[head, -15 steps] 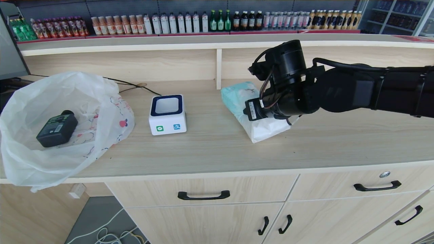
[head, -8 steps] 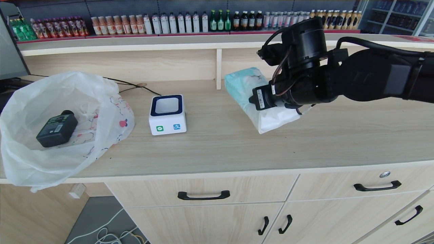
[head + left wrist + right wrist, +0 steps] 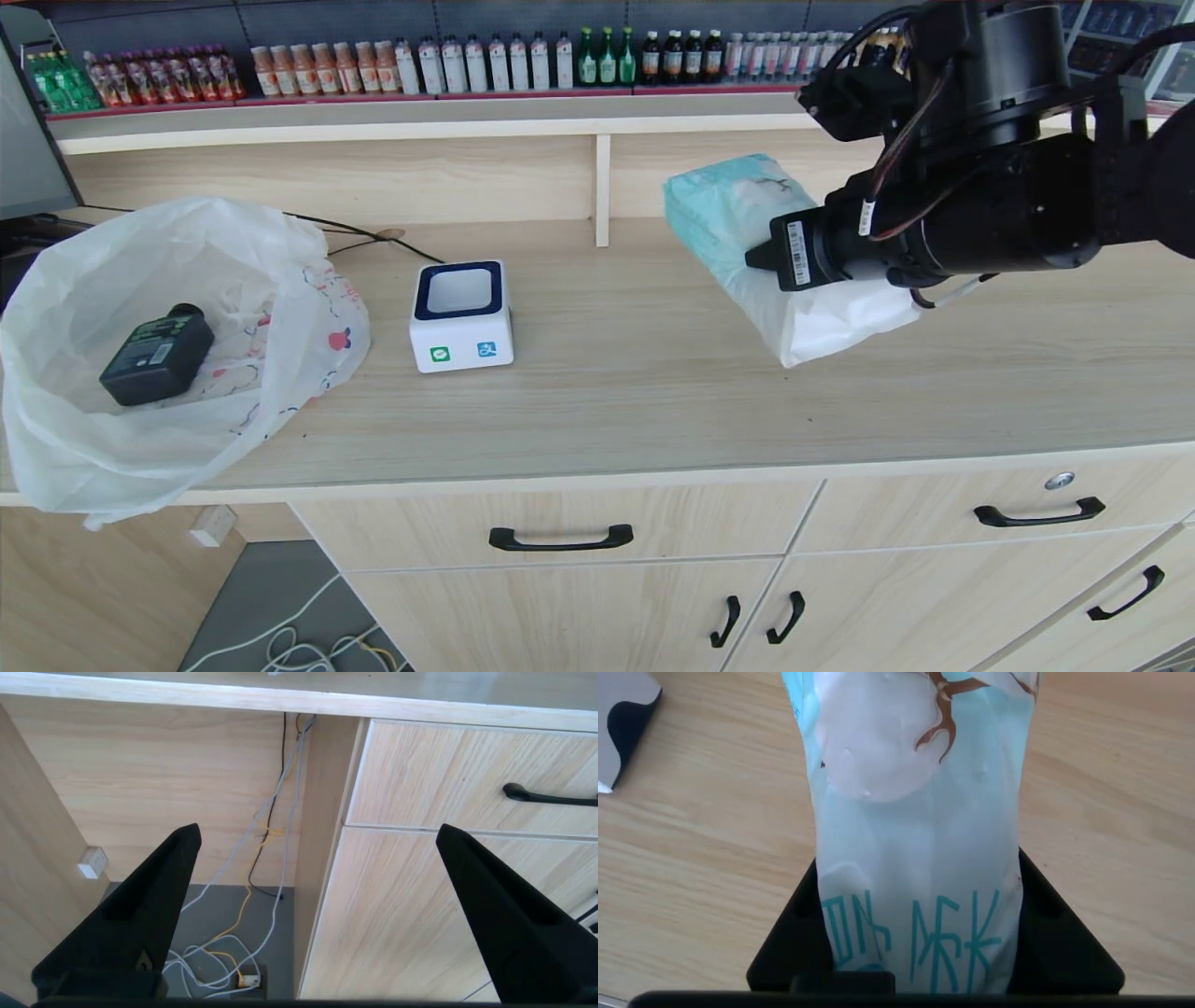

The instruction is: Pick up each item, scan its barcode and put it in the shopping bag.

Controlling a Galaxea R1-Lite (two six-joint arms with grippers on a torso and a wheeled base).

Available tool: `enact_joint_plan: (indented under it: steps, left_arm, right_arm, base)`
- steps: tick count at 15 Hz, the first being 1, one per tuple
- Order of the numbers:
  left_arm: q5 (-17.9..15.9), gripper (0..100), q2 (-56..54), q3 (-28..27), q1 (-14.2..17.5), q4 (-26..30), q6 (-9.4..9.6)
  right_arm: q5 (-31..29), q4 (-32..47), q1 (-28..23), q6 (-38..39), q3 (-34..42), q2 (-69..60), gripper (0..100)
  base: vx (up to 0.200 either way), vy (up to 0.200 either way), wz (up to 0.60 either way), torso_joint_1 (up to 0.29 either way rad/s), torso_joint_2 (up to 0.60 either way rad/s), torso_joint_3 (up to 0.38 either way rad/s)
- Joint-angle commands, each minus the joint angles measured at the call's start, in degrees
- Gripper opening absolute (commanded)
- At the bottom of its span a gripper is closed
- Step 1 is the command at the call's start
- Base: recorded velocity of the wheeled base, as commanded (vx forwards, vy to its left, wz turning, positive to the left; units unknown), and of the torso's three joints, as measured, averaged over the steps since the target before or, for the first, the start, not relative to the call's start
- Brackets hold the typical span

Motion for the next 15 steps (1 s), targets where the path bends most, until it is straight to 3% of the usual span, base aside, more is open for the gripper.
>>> enact_joint_plan:
  steps: [1,5,9,15]
  left_arm:
    - [0.0,100,-0.02,0.0,0.0,0.0,-0.08]
    - [0.0,100,-0.02,0.0,0.0,0.0,-0.08]
    - [0.0,100,-0.02,0.0,0.0,0.0,-0.08]
    - [0.0,100,-0.02,0.0,0.0,0.0,-0.08]
  right_arm:
    - [-0.1,-0.12,-0.03,0.07,5.98,-7.73,0]
    - [0.43,-0.3,-0.03,0.33,10.73,-12.47,0]
    - [5.0,-0.65,0.05,2.35,12.57,-14.23,0]
    - [12.73,-11.72,-0.21,6.13,21.18,-15.9,0]
  base:
    - [0.0,0.0,0.0,0.0,0.0,0.0]
    - [0.0,0.0,0.0,0.0,0.0,0.0]
    - [0.0,0.0,0.0,0.0,0.0,0.0]
    - [0.0,0.0,0.0,0.0,0.0,0.0]
